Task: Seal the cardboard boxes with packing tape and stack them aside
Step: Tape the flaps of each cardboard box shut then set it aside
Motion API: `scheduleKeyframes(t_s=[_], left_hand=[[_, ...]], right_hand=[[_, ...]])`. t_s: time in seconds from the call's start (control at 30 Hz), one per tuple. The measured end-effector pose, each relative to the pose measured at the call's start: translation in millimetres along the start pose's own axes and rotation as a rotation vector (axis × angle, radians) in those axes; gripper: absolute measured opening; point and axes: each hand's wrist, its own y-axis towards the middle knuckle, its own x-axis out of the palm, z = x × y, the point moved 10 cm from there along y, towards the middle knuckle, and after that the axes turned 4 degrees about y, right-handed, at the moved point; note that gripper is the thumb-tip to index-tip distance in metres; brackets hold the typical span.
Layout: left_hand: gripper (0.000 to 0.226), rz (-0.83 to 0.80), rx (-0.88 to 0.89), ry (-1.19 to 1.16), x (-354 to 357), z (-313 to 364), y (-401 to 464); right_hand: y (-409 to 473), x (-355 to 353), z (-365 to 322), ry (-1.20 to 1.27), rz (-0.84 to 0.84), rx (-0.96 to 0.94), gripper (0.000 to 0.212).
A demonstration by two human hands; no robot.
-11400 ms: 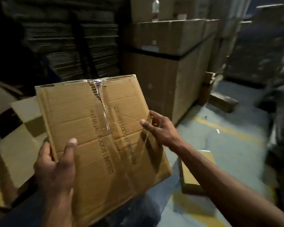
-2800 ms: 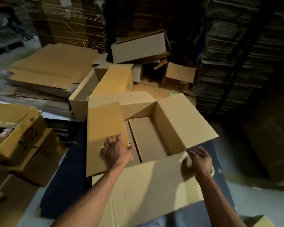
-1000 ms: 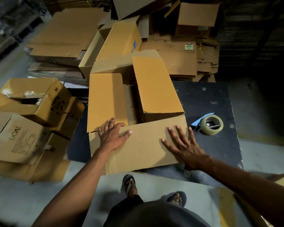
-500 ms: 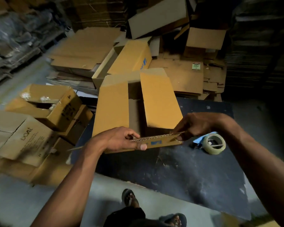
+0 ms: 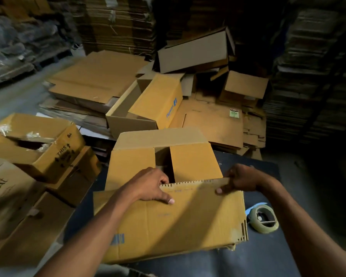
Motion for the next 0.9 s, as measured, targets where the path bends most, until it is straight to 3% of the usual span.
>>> scheduleKeyframes(t_s=[0.1, 0.2, 0.27, 0.33, 0.37, 0.43, 0.53, 0.63, 0.77, 0.9], left_hand=[[0.057, 0.028, -0.001, -0.031, 14.6, -28.5, 26.5], [0.069, 0.043, -0.020, -0.069, 35.9, -55.1, 43.9], [0.076, 0.032, -0.043, -0.105, 50.1, -70.5, 51.9], [0.069, 0.066, -0.025, -0.189, 54.8, -80.2, 56.3], [0.056, 0.129, -0.003, -0.286, 51.4, -84.6, 54.8], [0.029, 0.413, -0.065, -0.562, 27.3, -113.8, 45.7], [0.013, 0.826, -0.369, -0.940, -8.5, -192.0, 22.9], [0.012, 0.954, -0.530, -1.100, -35.1, -259.1, 30.8], [0.011, 0.957, -0.643, -1.113, -62.1, -314.6, 49.4], [0.071, 0.598, -0.699, -1.642, -45.1, -328.6, 84.1]], right_hand=[[27.7, 6.3, 3.1, -0.045, 0.125, 0.022, 0.044], [43.8, 18.1, -11.4, -0.274, 0.338, 0.051, 0.062], [50.3, 31.8, -41.5, -0.321, 0.451, 0.009, 0.058], [64.2, 58.3, -74.7, -0.253, 0.430, -0.058, 0.046], [71.7, 73.1, -90.2, -0.177, 0.402, -0.075, 0.045], [88.1, 101.8, -120.7, -0.087, 0.359, -0.097, 0.052], [114.5, 141.1, -172.1, -0.107, 0.270, -0.191, 0.036], [136.8, 150.1, -188.7, -0.067, 0.187, -0.162, 0.030], [148.6, 141.7, -176.0, -0.052, 0.204, -0.088, 0.043], [149.3, 146.0, -169.5, -0.044, 0.217, -0.088, 0.056]])
